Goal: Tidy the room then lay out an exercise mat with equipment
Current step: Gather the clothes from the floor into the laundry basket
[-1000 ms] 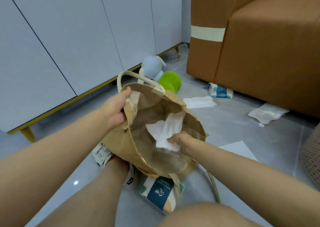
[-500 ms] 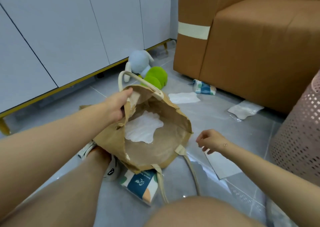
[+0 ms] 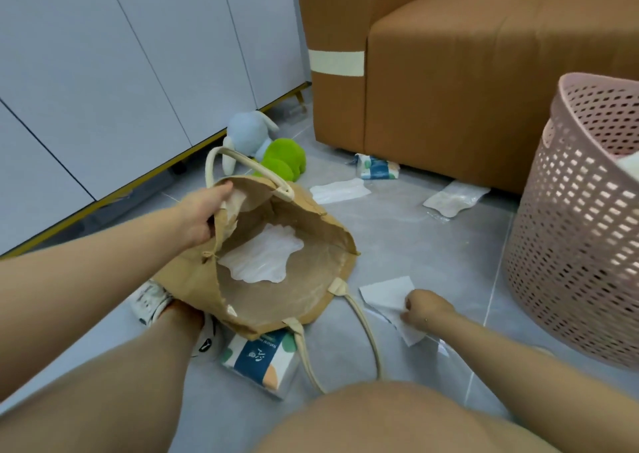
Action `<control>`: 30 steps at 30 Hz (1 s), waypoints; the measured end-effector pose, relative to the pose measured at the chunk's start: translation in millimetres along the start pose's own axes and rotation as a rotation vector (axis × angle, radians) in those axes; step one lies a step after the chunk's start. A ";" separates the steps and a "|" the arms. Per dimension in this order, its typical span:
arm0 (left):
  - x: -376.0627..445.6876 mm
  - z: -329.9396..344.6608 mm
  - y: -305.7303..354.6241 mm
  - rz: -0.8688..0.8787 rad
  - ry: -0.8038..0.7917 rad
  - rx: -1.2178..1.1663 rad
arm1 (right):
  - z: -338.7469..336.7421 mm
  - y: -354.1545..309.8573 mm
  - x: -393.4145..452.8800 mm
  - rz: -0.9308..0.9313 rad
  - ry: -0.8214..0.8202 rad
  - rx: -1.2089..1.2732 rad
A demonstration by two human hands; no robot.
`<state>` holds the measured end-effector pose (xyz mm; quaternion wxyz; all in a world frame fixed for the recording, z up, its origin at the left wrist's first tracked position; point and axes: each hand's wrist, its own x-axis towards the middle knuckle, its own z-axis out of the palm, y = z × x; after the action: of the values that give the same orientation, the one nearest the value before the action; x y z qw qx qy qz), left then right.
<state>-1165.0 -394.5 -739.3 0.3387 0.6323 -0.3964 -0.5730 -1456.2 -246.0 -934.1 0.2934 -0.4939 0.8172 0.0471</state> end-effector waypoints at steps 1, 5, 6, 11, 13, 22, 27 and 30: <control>-3.5 -1.4 0.8 0.014 0.004 0.028 | -3.0 -1.0 -5.5 -0.030 0.003 0.026; -30.1 -5.6 0.3 0.078 0.032 0.143 | -32.5 -4.1 -35.6 -0.116 0.110 0.317; -37.5 -6.5 -0.4 0.092 0.036 0.169 | -43.0 -6.4 -43.6 -0.130 0.141 0.382; -65.9 -14.3 15.0 0.139 0.051 0.179 | -99.5 -6.7 -101.6 -0.198 0.217 0.625; -65.6 -10.2 24.1 0.131 0.049 0.110 | -119.8 -3.3 -126.3 -0.223 0.171 0.740; -30.6 26.4 -28.7 0.141 -0.116 -0.118 | -155.1 -3.0 -169.0 -0.002 0.338 0.424; 11.3 38.2 -54.8 0.187 -0.204 -0.127 | -159.2 -36.7 -129.1 0.164 0.319 0.208; 44.0 54.1 -63.3 0.144 -0.226 -0.085 | -163.5 -42.1 -88.1 0.246 0.261 0.180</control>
<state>-1210.2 -403.4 -821.3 0.3585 0.5188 -0.4515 -0.6313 -1461.9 -258.6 -744.2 0.2198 -0.3641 0.9033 -0.0553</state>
